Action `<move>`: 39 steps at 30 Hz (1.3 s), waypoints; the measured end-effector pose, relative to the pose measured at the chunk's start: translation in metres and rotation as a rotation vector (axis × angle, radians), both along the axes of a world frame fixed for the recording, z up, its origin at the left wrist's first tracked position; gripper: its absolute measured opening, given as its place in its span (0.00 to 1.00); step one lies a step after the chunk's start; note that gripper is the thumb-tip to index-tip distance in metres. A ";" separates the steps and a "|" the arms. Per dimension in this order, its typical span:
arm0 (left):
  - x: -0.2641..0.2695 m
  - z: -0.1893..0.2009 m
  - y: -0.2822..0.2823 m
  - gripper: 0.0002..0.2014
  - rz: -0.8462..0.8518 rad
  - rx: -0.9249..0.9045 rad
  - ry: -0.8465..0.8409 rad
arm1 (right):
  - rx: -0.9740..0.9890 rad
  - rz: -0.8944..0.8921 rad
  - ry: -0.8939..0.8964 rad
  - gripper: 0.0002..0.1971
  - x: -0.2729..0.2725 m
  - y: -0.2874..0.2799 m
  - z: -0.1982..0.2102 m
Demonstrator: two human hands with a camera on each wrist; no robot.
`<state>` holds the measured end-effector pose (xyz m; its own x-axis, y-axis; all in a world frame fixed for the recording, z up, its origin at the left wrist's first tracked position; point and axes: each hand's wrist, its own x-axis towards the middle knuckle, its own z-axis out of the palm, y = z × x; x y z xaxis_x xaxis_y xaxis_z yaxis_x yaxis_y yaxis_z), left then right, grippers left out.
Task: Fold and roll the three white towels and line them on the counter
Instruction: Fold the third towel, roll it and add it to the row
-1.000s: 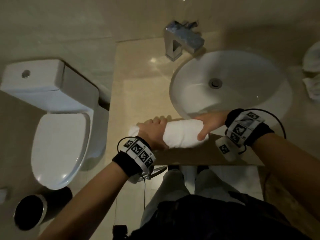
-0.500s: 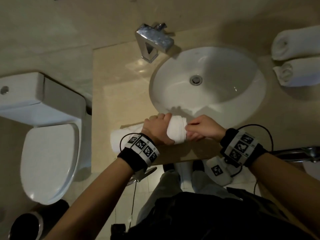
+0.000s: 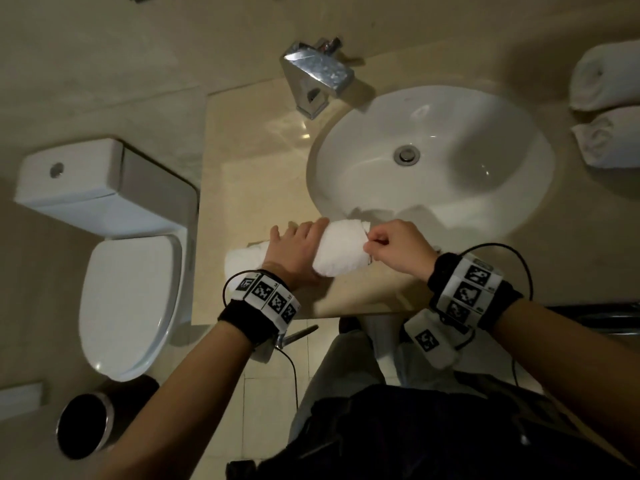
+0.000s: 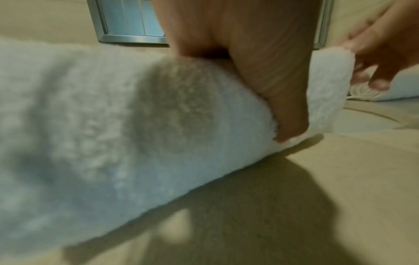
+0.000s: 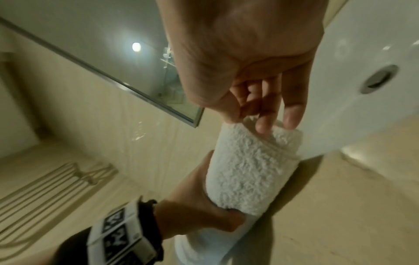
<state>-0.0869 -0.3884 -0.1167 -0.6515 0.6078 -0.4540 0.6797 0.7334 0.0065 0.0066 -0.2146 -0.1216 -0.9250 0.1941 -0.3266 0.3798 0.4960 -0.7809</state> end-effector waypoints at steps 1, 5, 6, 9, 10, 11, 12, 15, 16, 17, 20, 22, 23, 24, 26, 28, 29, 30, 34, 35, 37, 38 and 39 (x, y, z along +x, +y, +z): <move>-0.001 0.000 -0.002 0.48 0.023 0.023 -0.014 | 0.013 -0.007 0.036 0.20 0.000 0.002 0.002; 0.001 0.002 0.005 0.39 0.062 0.115 -0.061 | 0.157 -0.040 0.068 0.10 0.005 0.012 -0.005; 0.004 0.001 0.006 0.39 0.050 0.113 -0.057 | 0.175 -0.032 0.015 0.08 0.007 0.014 -0.011; 0.009 -0.004 0.006 0.44 0.023 0.106 -0.036 | 0.014 -0.036 -0.084 0.12 0.009 0.016 -0.024; 0.010 -0.004 0.006 0.46 0.026 0.106 -0.029 | -0.100 -0.081 -0.081 0.11 0.008 0.017 -0.024; 0.011 -0.004 0.006 0.47 0.028 0.104 -0.022 | -0.195 -0.137 -0.071 0.09 0.008 0.019 -0.020; 0.013 -0.004 0.007 0.48 0.030 0.102 -0.011 | -0.241 -0.190 -0.056 0.08 0.006 0.021 -0.017; 0.018 -0.003 0.013 0.50 0.026 0.104 0.032 | -0.151 -0.199 -0.022 0.14 -0.003 0.027 -0.014; 0.021 -0.003 0.017 0.51 0.021 0.108 0.048 | -0.099 -0.175 -0.026 0.16 -0.006 0.028 -0.013; 0.023 -0.004 0.021 0.51 0.016 0.106 0.059 | -0.067 -0.152 -0.033 0.18 -0.009 0.027 -0.013; 0.030 -0.005 0.031 0.49 0.008 0.077 0.094 | -0.066 -0.132 -0.044 0.16 -0.020 0.022 -0.013; 0.032 -0.007 0.032 0.44 0.020 0.067 0.119 | -0.073 -0.163 -0.022 0.14 -0.028 0.021 -0.013; 0.032 -0.009 0.031 0.40 0.029 0.074 0.132 | -0.065 -0.196 -0.021 0.15 -0.030 0.021 -0.013; 0.031 -0.010 0.030 0.36 0.034 0.080 0.144 | -0.069 -0.242 -0.027 0.17 -0.033 0.021 -0.014; 0.029 -0.011 0.031 0.33 0.045 0.080 0.131 | -0.148 -0.340 -0.062 0.20 -0.034 0.019 -0.018; 0.027 -0.008 0.034 0.32 0.081 0.096 0.110 | -0.282 -0.360 -0.098 0.18 -0.032 0.019 -0.020; 0.026 -0.005 0.035 0.32 0.111 0.113 0.096 | -0.382 -0.345 -0.117 0.15 -0.029 0.020 -0.017; 0.025 -0.003 0.036 0.32 0.140 0.137 0.079 | -0.486 -0.327 -0.137 0.12 -0.026 0.023 -0.014; 0.019 0.017 0.038 0.35 0.290 0.355 0.022 | -0.551 -0.377 0.066 0.13 -0.015 0.043 0.000; 0.018 0.026 0.042 0.35 0.359 0.443 -0.009 | -0.569 -0.385 0.107 0.14 -0.012 0.047 0.003; 0.014 0.040 0.054 0.37 0.514 0.634 -0.093 | -0.694 -0.272 0.085 0.24 -0.005 0.049 0.007; 0.011 0.046 0.061 0.38 0.595 0.738 -0.159 | -0.743 -0.179 0.045 0.30 -0.004 0.049 0.009; 0.008 0.050 0.068 0.38 0.668 0.857 -0.246 | -0.767 -0.102 0.015 0.36 -0.004 0.047 0.014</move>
